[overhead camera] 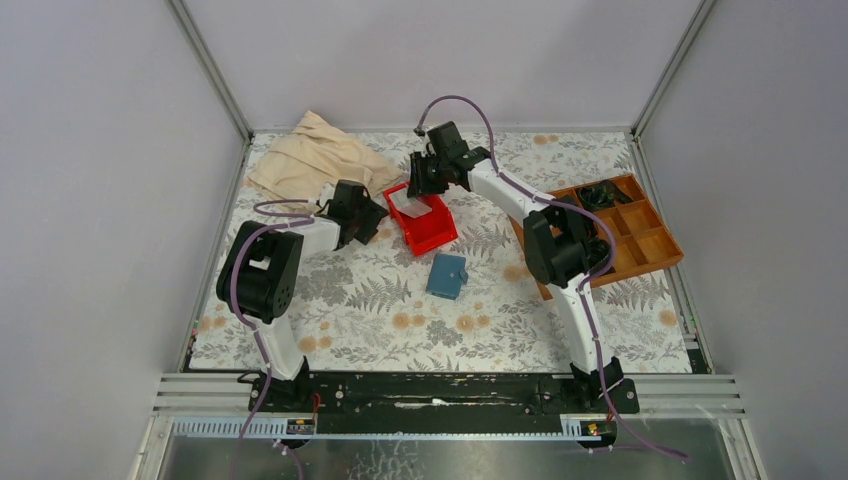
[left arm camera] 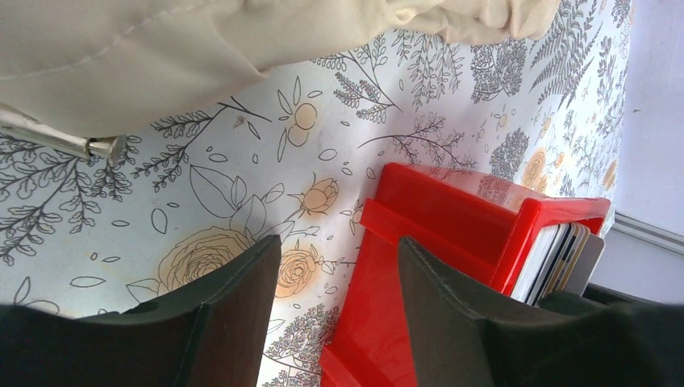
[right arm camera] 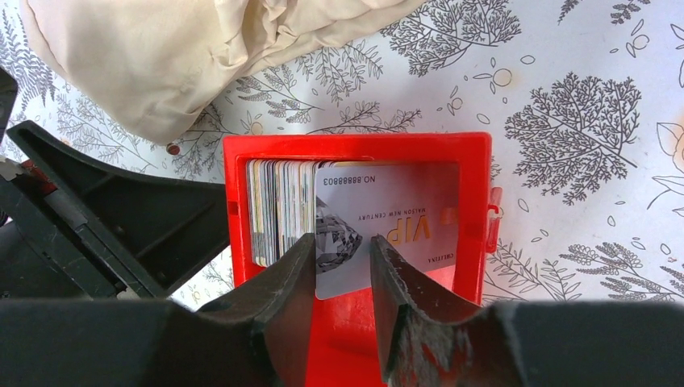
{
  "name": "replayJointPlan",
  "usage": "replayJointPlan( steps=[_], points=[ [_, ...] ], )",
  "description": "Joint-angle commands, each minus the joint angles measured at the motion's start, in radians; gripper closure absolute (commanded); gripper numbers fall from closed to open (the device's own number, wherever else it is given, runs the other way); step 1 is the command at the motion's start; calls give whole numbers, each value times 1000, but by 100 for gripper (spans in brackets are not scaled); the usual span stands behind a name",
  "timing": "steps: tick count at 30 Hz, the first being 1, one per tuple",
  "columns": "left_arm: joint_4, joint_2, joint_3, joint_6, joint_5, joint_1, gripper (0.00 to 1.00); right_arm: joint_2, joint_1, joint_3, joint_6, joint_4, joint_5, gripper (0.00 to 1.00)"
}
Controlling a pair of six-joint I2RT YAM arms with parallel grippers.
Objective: Put the credit cards into the card holder
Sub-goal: Adjust the storage box at the center of the board, then pick up the credit card from the storage box.
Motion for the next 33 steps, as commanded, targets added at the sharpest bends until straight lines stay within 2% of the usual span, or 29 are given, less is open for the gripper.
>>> replayJointPlan(
  steps=[1,13,24,33],
  points=[
    [-67,17,-41,22,20,0,37,-86,23,32,14,-25,-37,64],
    [-61,8,-51,17,18,-4,37,-119,24,41,-9,-58,-13,68],
    [-57,-9,-60,14,15,-7,37,-156,29,31,-62,-103,79,74],
    [-56,-27,-64,21,10,-11,37,-232,44,-41,-139,-107,329,95]
  ],
)
